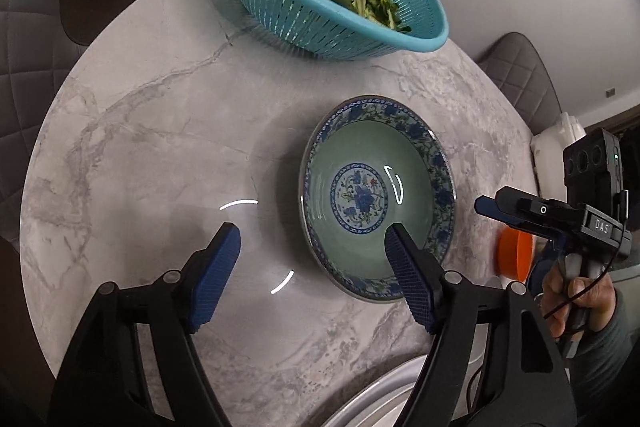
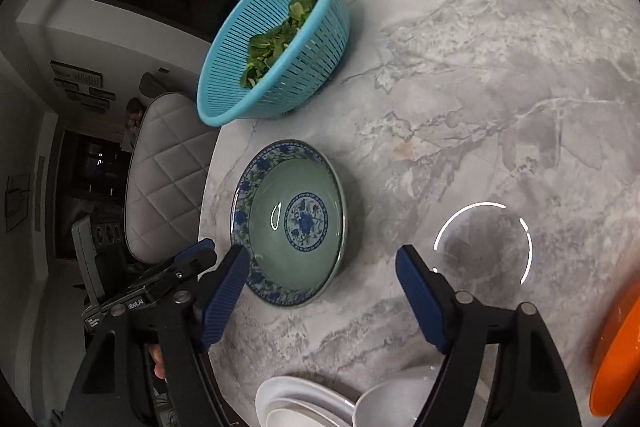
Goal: Organize plates and bowls
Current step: 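Move both grippers to the blue-and-white patterned bowl and close on its rim, then lift the patterned bowl on edge and carry it across the table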
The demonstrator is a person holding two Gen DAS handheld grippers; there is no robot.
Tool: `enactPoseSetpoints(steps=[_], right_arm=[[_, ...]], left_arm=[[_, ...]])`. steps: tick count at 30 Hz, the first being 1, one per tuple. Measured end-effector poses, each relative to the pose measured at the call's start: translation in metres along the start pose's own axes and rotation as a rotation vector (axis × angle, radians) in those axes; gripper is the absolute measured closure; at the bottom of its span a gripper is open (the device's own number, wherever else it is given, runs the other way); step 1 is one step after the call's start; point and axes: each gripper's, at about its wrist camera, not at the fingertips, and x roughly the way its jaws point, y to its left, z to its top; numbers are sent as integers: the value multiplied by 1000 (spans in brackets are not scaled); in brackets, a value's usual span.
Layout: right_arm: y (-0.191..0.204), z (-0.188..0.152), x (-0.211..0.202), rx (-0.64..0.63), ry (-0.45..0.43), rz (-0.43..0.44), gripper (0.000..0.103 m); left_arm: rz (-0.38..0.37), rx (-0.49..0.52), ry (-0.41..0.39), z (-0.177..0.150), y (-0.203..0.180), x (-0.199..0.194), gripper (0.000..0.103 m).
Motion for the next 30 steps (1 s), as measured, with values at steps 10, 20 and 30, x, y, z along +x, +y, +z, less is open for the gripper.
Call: enactPoseSetpoints(steps=[10, 20, 30], right_arm=[[-19, 22, 49, 61, 115, 60, 42], [-31, 22, 71, 123, 162, 62, 72], [-25, 21, 67, 141, 121, 65, 89]], left_arm=[[-14, -15, 82, 30, 16, 45, 74], [-30, 27, 126, 39, 2, 63, 92], [-35, 36, 148, 32, -15, 72, 97]])
